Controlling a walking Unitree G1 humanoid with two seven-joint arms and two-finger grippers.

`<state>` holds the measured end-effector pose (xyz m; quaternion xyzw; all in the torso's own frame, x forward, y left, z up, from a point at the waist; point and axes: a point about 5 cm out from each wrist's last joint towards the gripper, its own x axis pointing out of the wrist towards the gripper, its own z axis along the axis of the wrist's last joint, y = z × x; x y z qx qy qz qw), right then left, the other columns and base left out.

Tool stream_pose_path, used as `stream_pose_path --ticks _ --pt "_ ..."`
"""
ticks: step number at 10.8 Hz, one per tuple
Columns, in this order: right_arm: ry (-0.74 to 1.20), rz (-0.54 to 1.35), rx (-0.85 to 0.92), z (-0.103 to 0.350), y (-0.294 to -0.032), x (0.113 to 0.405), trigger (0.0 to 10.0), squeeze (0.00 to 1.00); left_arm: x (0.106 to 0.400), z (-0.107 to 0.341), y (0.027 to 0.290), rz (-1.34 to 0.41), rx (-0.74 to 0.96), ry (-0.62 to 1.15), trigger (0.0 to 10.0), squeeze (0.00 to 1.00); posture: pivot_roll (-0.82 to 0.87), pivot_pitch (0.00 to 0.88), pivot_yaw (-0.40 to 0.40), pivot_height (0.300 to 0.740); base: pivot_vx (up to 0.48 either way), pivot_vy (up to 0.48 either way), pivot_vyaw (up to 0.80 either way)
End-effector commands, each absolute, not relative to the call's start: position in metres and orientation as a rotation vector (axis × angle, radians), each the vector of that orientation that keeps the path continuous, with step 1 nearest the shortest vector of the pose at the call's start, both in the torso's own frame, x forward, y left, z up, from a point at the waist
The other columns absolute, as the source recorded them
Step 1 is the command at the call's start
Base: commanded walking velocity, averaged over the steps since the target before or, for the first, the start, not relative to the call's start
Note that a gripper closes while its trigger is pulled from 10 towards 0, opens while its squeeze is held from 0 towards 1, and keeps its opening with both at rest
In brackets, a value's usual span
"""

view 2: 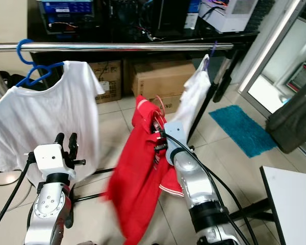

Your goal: Hang hanger

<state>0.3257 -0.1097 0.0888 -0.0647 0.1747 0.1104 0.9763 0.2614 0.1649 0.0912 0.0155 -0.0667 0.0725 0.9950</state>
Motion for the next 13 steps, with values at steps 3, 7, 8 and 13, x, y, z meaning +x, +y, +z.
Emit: stream_pose_path --ticks 3,7,8,13 --pt "0.316 0.201 -0.131 0.0954 -0.1137 0.3291 10.0 0.0 0.2616 0.0928 0.1605 0.127 0.023 -0.146 10.0 0.0 0.24 0.087 -0.086 0.74 0.241 0.0 0.0" --pt "0.316 0.2 -0.13 0.0945 -0.1147 0.329 10.0 0.0 0.261 0.0924 0.1601 0.125 0.024 -0.144 10.0 0.0 0.24 0.09 -0.084 0.74 0.267 0.0 0.0" --pt "0.315 0.202 -0.13 0.0946 -0.1145 0.3292 10.0 0.0 0.2608 0.0923 0.1605 0.127 0.025 -0.143 10.0 0.0 0.24 0.09 -0.084 0.74 0.27 0.0 0.0" --pt "0.314 0.197 -0.132 0.0944 -0.115 0.3298 10.0 0.0 0.2617 0.0925 0.1608 0.127 0.025 -0.143 10.0 0.0 0.24 0.087 -0.082 0.74 0.328 0.0 0.0"
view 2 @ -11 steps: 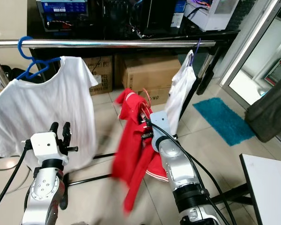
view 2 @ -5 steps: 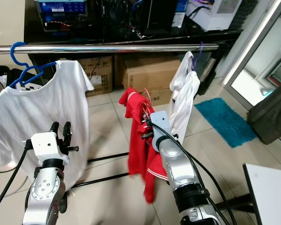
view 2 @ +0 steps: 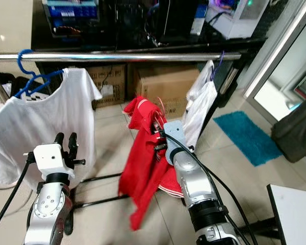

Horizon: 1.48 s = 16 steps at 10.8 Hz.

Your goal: Hang hanger

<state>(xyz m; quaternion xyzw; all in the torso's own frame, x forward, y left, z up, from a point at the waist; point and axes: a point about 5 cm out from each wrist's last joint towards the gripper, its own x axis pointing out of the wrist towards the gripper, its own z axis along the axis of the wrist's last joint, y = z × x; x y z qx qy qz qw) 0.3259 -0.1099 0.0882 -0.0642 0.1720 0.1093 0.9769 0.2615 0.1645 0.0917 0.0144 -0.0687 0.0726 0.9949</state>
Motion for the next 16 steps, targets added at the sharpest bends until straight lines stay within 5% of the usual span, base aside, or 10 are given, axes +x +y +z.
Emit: stream_pose_path --ticks 1,10,16 --pt "0.315 0.195 -0.132 0.0938 -0.1153 0.3297 10.0 0.0 0.262 0.0925 0.1607 0.126 0.025 -0.143 10.0 0.0 0.24 0.086 -0.079 0.74 0.401 0.0 0.0" --pt "0.313 0.188 -0.128 0.0928 -0.115 0.3302 10.0 0.0 0.2629 0.0929 0.161 0.124 0.033 -0.144 10.0 0.0 0.24 0.086 -0.077 0.74 0.425 0.0 0.0" --pt "0.326 0.187 -0.142 0.0884 -0.1163 0.3273 10.0 0.0 0.2619 0.0906 0.1578 0.099 0.059 -0.14 10.0 0.0 0.23 0.084 -0.068 0.74 0.045 0.0 0.0"
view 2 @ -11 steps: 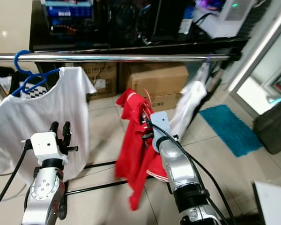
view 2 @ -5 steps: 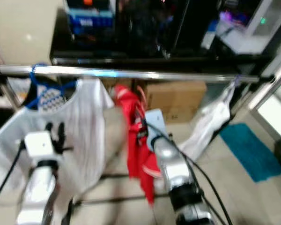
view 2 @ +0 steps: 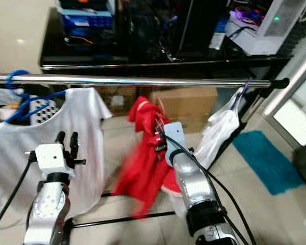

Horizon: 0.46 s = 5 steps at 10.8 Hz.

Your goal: Hang hanger

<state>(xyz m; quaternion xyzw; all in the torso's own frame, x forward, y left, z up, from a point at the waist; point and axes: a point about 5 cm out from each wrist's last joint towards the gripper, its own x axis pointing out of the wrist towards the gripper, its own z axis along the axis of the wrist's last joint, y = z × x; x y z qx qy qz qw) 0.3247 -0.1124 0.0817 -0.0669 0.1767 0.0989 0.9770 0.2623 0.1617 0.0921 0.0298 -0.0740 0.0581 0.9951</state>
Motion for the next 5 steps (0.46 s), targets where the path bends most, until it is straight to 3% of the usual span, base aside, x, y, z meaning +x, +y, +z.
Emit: stream_pose_path --ticks 1,3,5 --pt "0.308 0.148 -0.153 0.09 -0.127 0.324 10.0 0.0 0.261 0.09 0.157 0.095 0.062 -0.138 10.0 0.0 0.23 0.085 -0.068 0.74 0.0 0.0 0.0" --pt "0.22 0.107 -0.196 0.109 -0.146 0.318 10.0 0.0 0.262 0.09 0.159 0.092 0.07 -0.137 10.0 0.0 0.22 0.084 -0.065 0.74 0.0 0.0 0.0" --pt "0.077 0.094 -0.236 0.146 -0.145 0.323 10.0 0.0 0.264 0.089 0.154 0.071 0.073 -0.136 10.0 0.0 0.21 0.079 -0.061 0.74 0.0 0.0 0.0"
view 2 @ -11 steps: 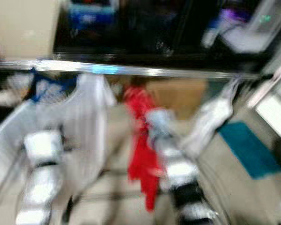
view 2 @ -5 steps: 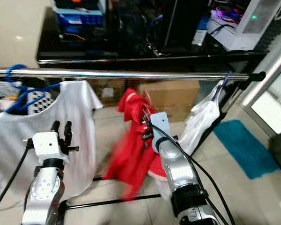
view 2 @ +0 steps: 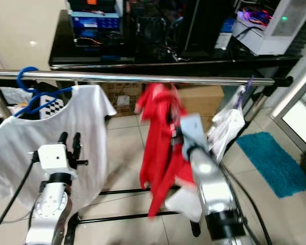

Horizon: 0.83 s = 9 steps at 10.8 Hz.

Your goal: Hang hanger

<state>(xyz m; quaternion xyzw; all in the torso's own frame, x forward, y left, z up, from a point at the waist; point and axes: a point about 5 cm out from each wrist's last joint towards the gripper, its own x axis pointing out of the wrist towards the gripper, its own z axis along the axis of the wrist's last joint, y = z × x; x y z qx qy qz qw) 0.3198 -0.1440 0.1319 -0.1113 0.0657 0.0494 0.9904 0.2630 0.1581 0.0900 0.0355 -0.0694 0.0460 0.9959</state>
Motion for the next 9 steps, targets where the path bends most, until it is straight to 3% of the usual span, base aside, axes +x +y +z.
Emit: stream_pose_path --ticks 1,4,7,9 --pt "-0.007 0.056 -0.225 0.166 -0.146 0.325 10.0 0.0 0.266 0.091 0.153 0.066 0.075 -0.142 10.0 0.0 0.21 0.077 -0.062 0.74 0.0 0.0 0.0" --pt "0.036 0.181 -0.248 0.179 -0.128 0.335 10.0 0.0 0.268 0.092 0.153 0.066 0.072 -0.152 10.0 0.0 0.22 0.073 -0.069 0.74 0.0 0.0 0.0" --pt "0.174 0.352 -0.317 0.153 -0.105 0.325 10.0 0.0 0.264 0.091 0.156 0.084 0.072 -0.153 10.0 0.0 0.23 0.078 -0.079 0.74 0.0 0.0 0.0" --pt "0.184 0.359 -0.309 0.152 -0.101 0.324 10.0 0.0 0.264 0.092 0.155 0.088 0.069 -0.155 10.0 0.0 0.23 0.078 -0.082 0.74 0.0 0.0 0.0"
